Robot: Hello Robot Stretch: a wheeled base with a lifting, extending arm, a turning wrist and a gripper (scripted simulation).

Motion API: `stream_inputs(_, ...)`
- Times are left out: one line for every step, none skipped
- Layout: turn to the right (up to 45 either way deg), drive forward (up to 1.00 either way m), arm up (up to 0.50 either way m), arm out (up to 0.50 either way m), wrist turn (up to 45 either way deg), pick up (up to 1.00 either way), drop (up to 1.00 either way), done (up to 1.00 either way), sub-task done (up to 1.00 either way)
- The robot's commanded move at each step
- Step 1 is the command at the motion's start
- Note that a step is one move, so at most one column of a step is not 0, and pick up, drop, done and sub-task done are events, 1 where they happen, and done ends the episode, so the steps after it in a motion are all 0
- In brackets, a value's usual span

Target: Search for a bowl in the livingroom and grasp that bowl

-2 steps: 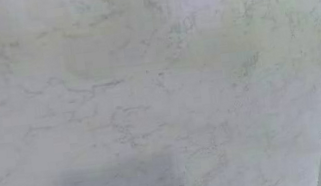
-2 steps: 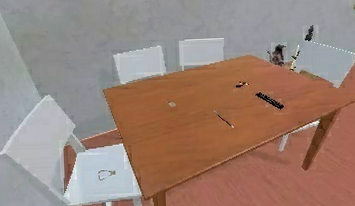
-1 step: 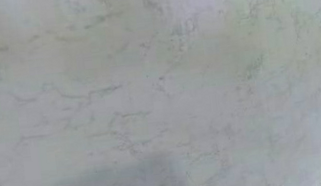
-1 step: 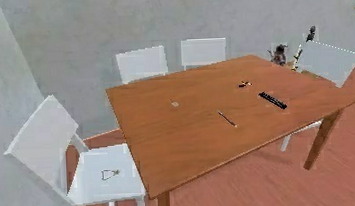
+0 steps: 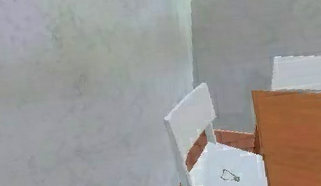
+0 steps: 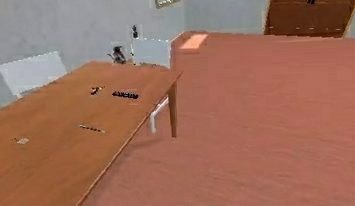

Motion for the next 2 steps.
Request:
stream_inputs(42.0,0.0,0.0,0.0,0.0,0.0,0.0,0.0,0.0)
stream_inputs(0.0,0.1,0.0,0.0,0.0,0.0,0.0,0.0,0.0)
